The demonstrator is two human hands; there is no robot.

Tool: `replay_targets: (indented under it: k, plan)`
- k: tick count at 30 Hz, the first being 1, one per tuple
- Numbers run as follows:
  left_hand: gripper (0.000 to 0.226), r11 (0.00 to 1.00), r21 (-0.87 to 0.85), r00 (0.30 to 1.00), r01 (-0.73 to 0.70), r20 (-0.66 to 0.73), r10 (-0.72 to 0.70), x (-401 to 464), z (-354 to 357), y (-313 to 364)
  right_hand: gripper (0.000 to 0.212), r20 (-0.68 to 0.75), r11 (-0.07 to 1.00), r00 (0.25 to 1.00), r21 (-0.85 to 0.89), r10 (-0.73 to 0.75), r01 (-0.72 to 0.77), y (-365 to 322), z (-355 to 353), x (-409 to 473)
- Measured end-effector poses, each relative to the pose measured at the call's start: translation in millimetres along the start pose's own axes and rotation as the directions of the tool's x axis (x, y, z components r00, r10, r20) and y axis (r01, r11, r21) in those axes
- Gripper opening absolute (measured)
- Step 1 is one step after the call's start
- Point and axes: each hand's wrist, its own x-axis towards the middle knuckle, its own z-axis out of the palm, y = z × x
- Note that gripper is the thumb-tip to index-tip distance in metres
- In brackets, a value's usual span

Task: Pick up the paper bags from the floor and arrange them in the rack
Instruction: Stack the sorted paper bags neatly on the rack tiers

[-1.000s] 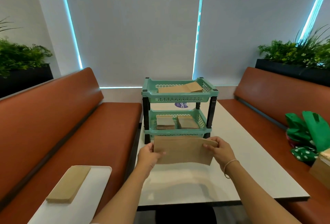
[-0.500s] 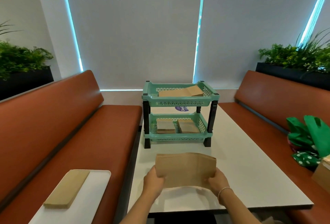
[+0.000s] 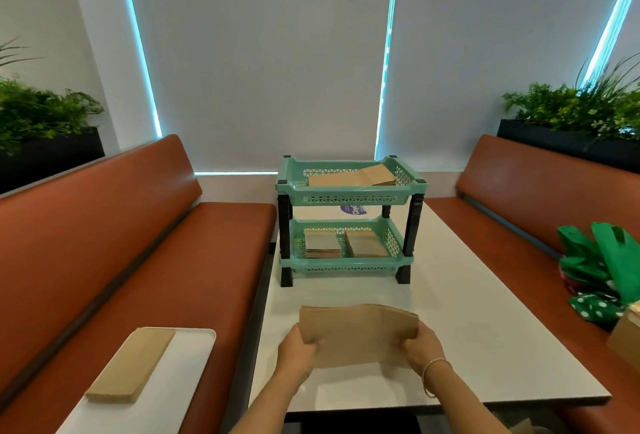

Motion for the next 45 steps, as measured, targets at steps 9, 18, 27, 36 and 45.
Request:
replay_targets:
  k: [9,18,27,36,45]
  plan:
    - [0.042,0.968,0.059,0.970,-0.242,0.045,0.240,35,-26,117,0.032,-0.114,0.972,0.973,0.101,-0.199,0.210,-110,-59,25]
    - [0.051,0.963,-0.003,0.950,-0.268,-0.165,0.264,95,-59,256,0.022,-0.208,0.923,0.905,0.022,-0.371,0.383,-239,-91,78]
    - [0.048,0.992,0.118,0.937,-0.054,-0.337,0.091,179,-63,278,0.047,-0.227,0.906,0.878,-0.054,-0.421,0.420,-281,-62,151]
    - [0.028,0.970,0.229,0.927,-0.080,-0.341,0.157,211,-33,271,0.045,-0.235,0.910,0.885,-0.214,-0.402,0.356,-263,-46,203]
    - [0.051,0.818,0.575,0.980,0.035,-0.180,0.085,226,-32,268,0.038,-0.178,0.909,0.934,-0.343,-0.310,0.236,-259,-40,210]
